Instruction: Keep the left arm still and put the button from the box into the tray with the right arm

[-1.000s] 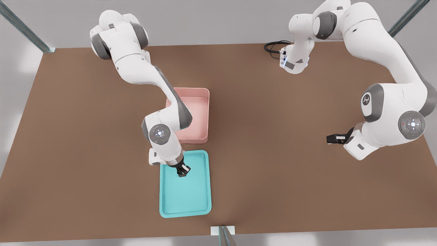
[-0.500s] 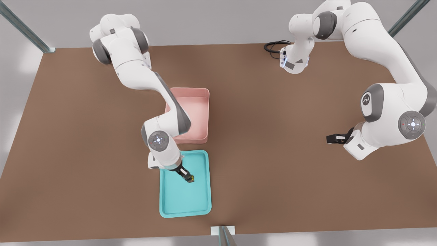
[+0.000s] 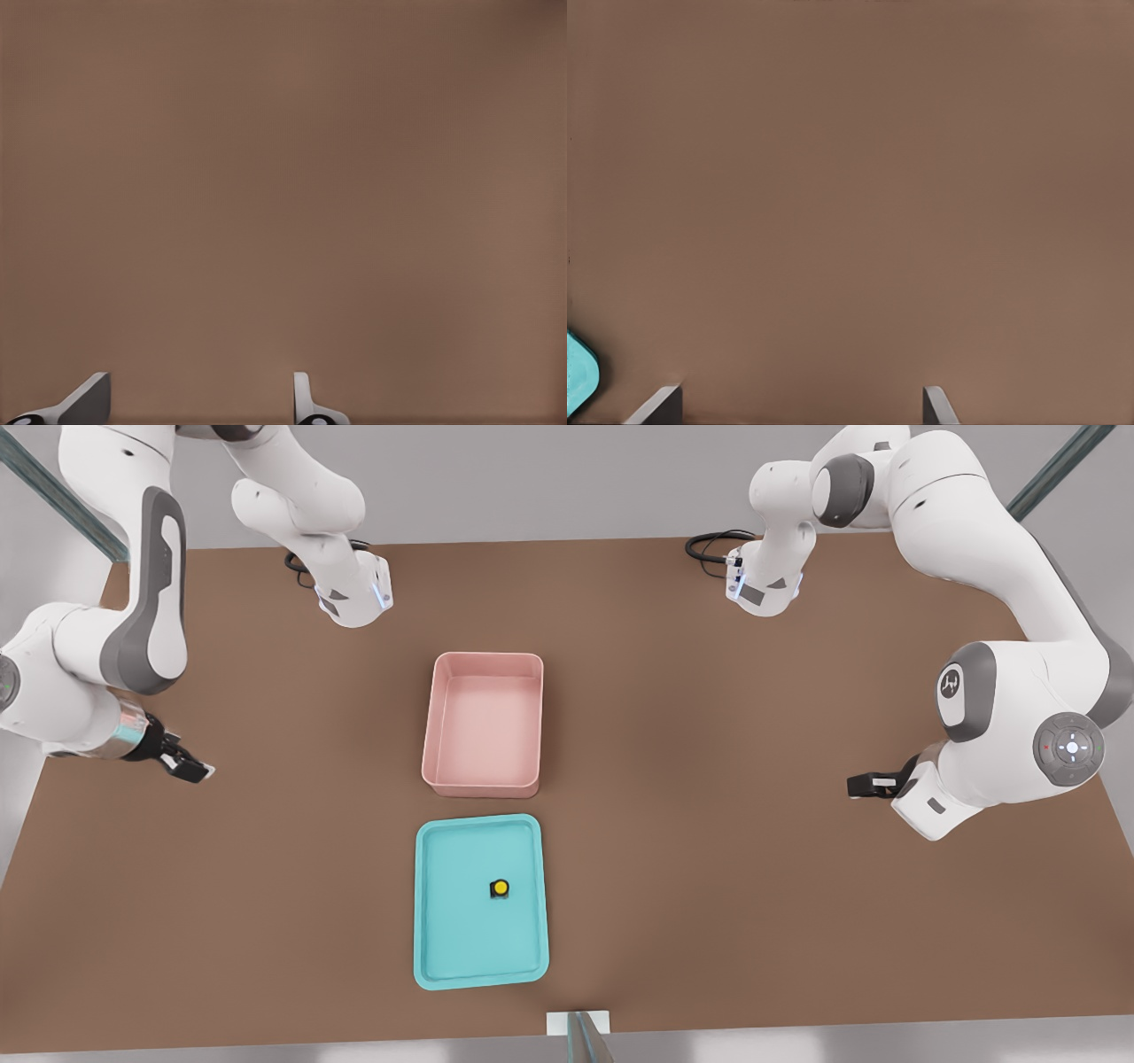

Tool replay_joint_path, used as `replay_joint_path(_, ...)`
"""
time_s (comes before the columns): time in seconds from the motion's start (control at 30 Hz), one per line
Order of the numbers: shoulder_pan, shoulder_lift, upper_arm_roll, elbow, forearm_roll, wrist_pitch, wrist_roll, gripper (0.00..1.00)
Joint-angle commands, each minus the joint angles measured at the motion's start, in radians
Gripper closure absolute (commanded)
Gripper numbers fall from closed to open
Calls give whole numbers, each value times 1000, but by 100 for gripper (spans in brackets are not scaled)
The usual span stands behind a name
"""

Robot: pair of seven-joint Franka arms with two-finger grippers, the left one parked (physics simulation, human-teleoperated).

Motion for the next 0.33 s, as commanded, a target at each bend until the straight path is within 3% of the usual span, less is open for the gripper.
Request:
replay_joint_path(0.0,81,20,24,35,-1,-5,-573,0)
replay_joint_path(0.3,111,57,24,66,0,-7,-556,0)
